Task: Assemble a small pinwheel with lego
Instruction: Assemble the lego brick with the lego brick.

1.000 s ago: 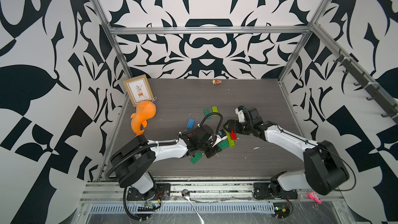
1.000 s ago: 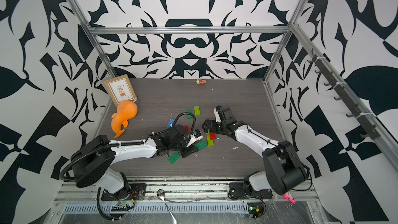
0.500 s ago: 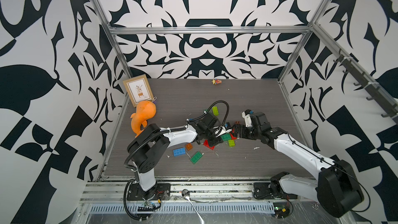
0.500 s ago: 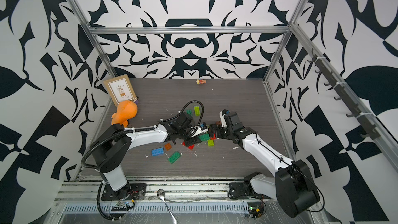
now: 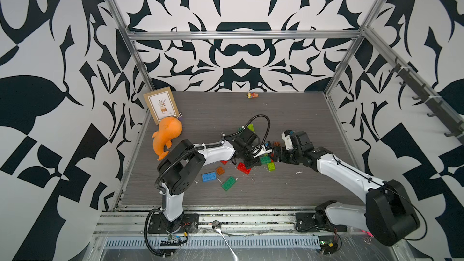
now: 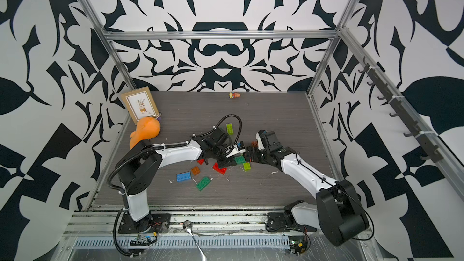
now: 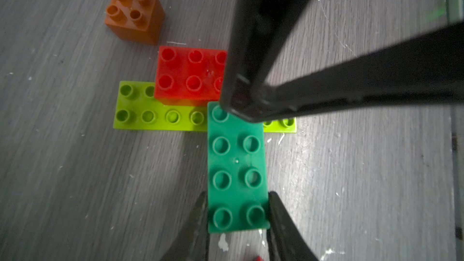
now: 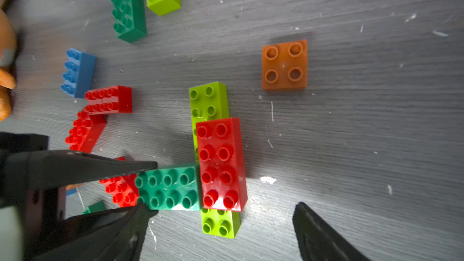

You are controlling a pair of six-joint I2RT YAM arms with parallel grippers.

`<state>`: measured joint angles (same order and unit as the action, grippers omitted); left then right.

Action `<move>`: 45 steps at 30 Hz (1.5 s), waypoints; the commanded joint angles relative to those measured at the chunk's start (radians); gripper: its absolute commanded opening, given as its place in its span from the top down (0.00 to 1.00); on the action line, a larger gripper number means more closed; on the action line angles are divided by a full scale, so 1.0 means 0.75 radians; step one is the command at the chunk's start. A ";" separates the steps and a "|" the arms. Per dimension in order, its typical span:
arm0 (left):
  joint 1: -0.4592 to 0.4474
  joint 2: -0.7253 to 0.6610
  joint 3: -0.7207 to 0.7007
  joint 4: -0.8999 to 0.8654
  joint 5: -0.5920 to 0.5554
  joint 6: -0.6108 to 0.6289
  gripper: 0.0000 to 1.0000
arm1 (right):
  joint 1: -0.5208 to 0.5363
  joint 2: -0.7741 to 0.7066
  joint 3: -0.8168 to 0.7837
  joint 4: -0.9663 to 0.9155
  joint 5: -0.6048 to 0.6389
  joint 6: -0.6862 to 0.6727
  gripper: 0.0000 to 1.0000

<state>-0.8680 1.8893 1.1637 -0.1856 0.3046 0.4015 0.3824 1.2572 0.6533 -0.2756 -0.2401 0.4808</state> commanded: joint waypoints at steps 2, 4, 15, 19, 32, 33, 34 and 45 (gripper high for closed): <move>0.012 0.039 0.038 -0.060 0.024 0.026 0.80 | -0.001 0.028 0.031 -0.025 0.028 -0.031 0.11; 0.012 0.046 0.050 -0.075 0.015 0.023 0.80 | -0.001 0.035 0.033 -0.027 0.033 -0.032 0.12; 0.011 0.065 0.056 -0.079 0.022 0.009 0.80 | 0.016 0.102 0.059 -0.056 0.097 -0.036 0.17; 0.012 0.070 0.056 -0.080 0.021 0.007 0.80 | 0.018 0.138 0.072 -0.074 0.133 -0.030 0.20; 0.012 0.071 0.074 -0.051 0.050 -0.021 0.79 | 0.020 0.164 0.074 -0.099 0.206 -0.011 0.25; 0.012 0.070 0.074 -0.047 0.054 -0.026 0.78 | 0.020 0.170 0.074 -0.108 0.212 -0.009 0.26; 0.012 0.072 0.077 -0.045 0.058 -0.028 0.78 | 0.020 0.177 0.067 -0.107 0.212 -0.004 0.27; 0.012 0.058 0.070 -0.005 0.052 -0.044 0.71 | 0.026 0.192 0.001 -0.107 0.263 0.081 0.36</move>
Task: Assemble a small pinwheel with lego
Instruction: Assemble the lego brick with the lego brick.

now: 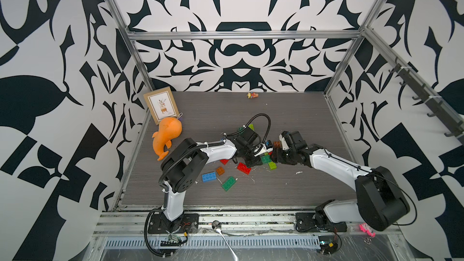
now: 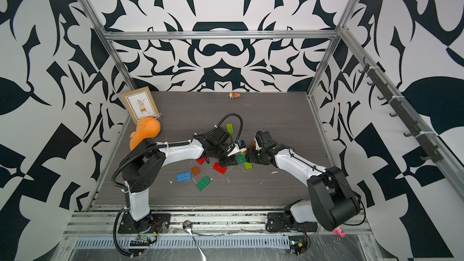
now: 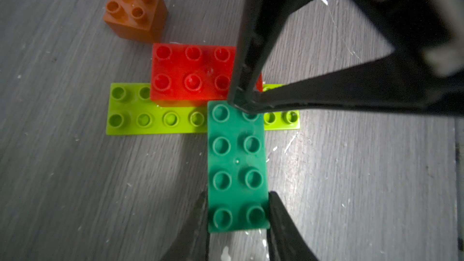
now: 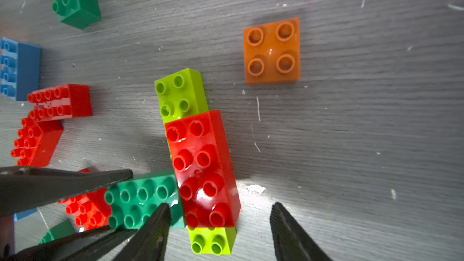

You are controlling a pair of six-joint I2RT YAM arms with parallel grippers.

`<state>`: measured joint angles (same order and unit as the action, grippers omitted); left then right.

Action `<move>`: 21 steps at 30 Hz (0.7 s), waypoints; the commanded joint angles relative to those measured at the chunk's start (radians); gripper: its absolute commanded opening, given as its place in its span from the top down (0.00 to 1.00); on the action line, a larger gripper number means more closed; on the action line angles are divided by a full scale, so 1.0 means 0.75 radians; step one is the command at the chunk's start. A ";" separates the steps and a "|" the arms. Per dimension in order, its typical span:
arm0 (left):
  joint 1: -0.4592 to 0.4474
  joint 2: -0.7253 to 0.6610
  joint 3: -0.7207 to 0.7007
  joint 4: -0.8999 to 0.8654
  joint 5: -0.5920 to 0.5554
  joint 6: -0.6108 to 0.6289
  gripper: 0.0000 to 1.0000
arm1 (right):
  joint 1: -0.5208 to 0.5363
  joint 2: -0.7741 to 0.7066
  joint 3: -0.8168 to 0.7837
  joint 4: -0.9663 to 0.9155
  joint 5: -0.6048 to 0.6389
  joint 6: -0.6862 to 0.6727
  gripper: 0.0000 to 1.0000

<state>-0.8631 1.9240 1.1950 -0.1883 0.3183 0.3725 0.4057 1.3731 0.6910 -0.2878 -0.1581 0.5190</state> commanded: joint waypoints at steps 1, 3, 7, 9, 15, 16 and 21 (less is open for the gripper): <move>0.005 0.014 0.027 0.006 0.034 -0.009 0.70 | -0.005 0.045 -0.055 -0.090 0.156 0.039 0.37; 0.005 0.018 0.027 0.018 0.024 -0.015 0.69 | -0.004 0.057 -0.066 -0.086 0.159 0.056 0.39; 0.005 0.015 0.010 0.067 0.005 -0.034 0.65 | -0.005 0.096 -0.061 -0.105 0.173 0.083 0.41; 0.005 0.015 0.010 0.075 0.000 -0.038 0.63 | -0.005 0.113 -0.050 -0.110 0.152 0.084 0.42; 0.005 0.022 0.009 0.094 -0.021 -0.038 0.57 | -0.005 0.151 -0.052 -0.092 0.155 0.106 0.46; 0.005 0.027 0.013 0.092 -0.031 -0.038 0.56 | -0.003 0.154 -0.054 -0.088 0.159 0.113 0.46; 0.005 0.029 0.016 0.099 -0.053 -0.034 0.53 | -0.004 0.175 -0.063 -0.058 0.135 0.130 0.47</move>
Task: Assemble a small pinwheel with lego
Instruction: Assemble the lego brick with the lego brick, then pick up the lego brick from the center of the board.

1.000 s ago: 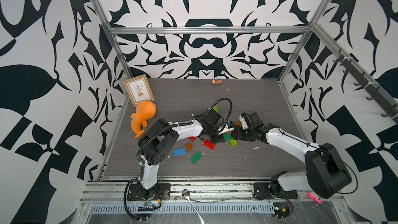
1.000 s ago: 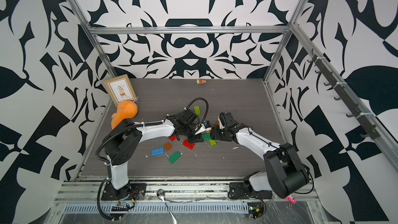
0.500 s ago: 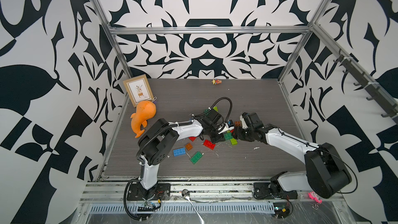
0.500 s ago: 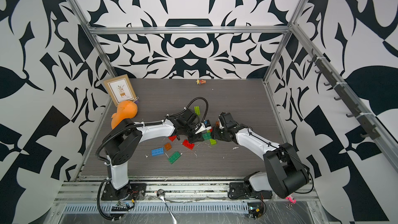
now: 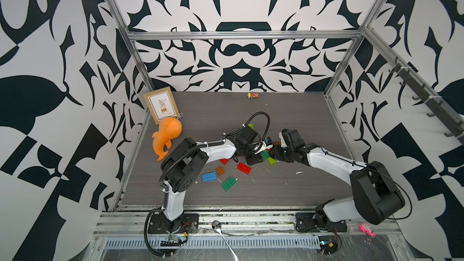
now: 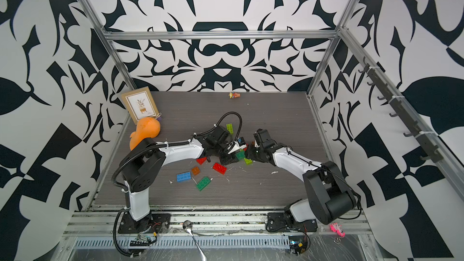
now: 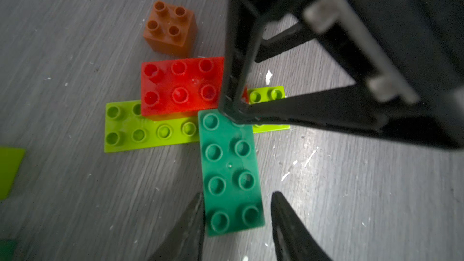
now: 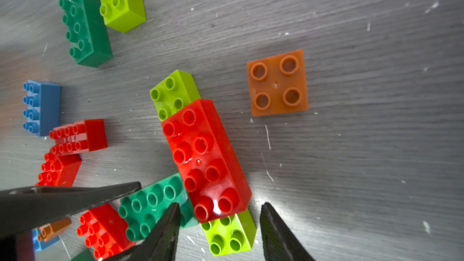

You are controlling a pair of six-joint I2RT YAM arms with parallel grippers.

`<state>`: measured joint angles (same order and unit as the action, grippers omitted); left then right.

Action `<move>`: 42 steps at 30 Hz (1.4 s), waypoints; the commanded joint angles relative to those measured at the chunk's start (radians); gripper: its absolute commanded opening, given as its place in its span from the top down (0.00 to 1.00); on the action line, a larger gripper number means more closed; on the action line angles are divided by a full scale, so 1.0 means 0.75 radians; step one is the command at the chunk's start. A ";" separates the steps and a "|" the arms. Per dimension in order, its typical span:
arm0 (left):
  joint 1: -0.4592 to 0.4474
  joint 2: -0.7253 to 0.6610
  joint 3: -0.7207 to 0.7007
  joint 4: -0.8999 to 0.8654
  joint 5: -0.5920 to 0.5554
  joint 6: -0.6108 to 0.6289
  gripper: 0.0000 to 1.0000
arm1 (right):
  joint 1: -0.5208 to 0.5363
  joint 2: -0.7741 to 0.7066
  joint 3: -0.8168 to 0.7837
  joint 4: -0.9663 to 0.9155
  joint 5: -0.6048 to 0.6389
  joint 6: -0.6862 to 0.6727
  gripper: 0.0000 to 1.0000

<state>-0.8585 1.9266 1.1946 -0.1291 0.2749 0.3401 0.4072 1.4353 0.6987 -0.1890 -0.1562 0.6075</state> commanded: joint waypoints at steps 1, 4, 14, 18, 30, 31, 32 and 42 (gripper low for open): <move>-0.001 0.021 0.015 0.022 0.002 0.008 0.53 | -0.006 0.089 -0.075 -0.187 0.137 0.014 0.47; 0.001 -0.001 0.005 0.033 -0.014 0.007 0.51 | -0.005 0.078 -0.073 -0.192 0.147 0.014 0.47; 0.087 -0.312 -0.238 0.333 -0.011 -0.232 0.47 | -0.005 -0.010 0.028 -0.232 0.056 -0.019 0.42; 0.110 -0.587 -0.461 0.504 -0.123 -0.450 0.37 | -0.006 -0.088 0.111 -0.230 -0.030 -0.025 0.33; 0.201 -1.316 -0.883 0.268 -0.193 -1.096 0.00 | -0.007 -0.278 0.094 -0.194 -0.227 -0.179 0.01; 0.214 -1.355 -0.914 0.250 -0.198 -1.168 0.01 | -0.008 -0.290 0.053 -0.161 -0.239 -0.180 0.01; 0.227 -1.387 -0.940 0.237 -0.210 -1.237 0.00 | -0.007 -0.297 0.019 -0.137 -0.241 -0.178 0.01; 0.273 -1.441 -0.998 -0.074 -0.244 -1.397 0.00 | -0.006 -0.322 -0.249 0.129 -0.293 -0.095 0.00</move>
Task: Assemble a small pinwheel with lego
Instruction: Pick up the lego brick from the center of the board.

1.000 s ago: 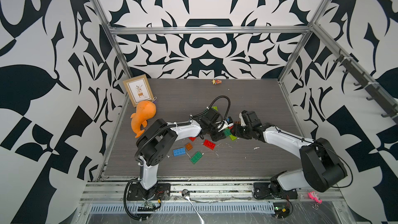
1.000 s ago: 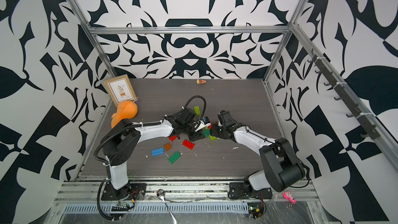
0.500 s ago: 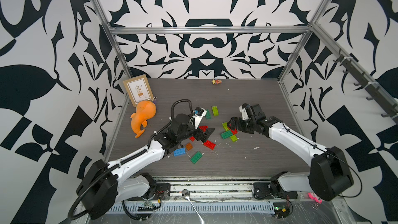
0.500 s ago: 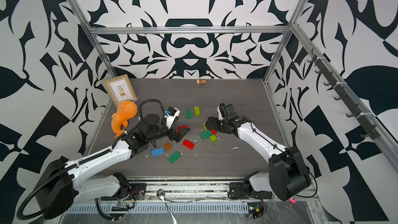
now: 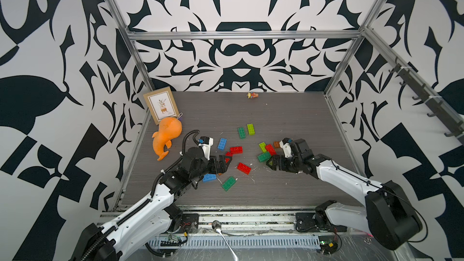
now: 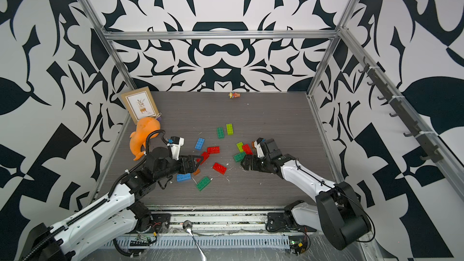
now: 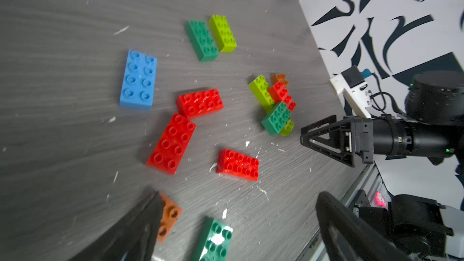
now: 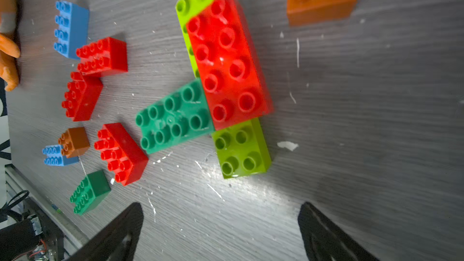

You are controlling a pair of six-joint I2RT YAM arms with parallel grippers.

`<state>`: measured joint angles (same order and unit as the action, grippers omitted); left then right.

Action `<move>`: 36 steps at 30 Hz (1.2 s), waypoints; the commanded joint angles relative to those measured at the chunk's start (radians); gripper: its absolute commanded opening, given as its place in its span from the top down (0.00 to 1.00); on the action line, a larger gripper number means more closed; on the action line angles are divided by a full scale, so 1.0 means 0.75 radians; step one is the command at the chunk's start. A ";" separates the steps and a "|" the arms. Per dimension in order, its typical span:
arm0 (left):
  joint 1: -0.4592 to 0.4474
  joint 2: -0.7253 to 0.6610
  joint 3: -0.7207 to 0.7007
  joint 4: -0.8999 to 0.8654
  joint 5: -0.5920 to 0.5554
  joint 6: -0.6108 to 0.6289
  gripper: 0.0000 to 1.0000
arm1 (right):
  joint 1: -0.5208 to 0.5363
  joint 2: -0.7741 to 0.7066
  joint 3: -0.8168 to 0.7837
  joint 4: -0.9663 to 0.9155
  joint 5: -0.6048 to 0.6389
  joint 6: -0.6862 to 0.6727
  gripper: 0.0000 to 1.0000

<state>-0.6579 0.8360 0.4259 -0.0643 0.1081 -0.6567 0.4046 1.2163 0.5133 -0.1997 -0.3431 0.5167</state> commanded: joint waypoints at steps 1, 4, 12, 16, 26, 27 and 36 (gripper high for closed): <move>0.006 0.021 0.021 -0.174 -0.033 -0.060 0.01 | -0.004 -0.023 -0.007 0.155 -0.051 0.032 0.00; 0.005 0.048 0.018 -0.203 -0.025 -0.032 0.01 | -0.002 0.005 -0.017 0.188 -0.054 0.039 0.01; 0.005 0.118 0.022 -0.170 0.047 0.055 0.01 | 0.002 0.109 0.013 0.262 -0.028 0.043 0.04; 0.006 0.183 0.050 -0.183 0.047 0.096 0.01 | 0.044 0.162 0.023 0.313 -0.036 0.064 0.06; 0.005 0.381 0.116 -0.096 0.029 0.165 0.01 | 0.180 0.230 0.031 0.414 0.000 0.135 0.08; 0.005 0.407 0.128 -0.088 0.016 0.179 0.01 | 0.193 0.238 0.031 0.430 0.009 0.146 0.08; 0.001 0.732 0.298 -0.091 -0.030 0.456 0.07 | 0.221 0.222 0.061 0.450 0.052 0.146 0.07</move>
<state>-0.6567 1.3312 0.6178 -0.1280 0.1020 -0.4004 0.5674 1.4277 0.5396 0.1375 -0.3355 0.6147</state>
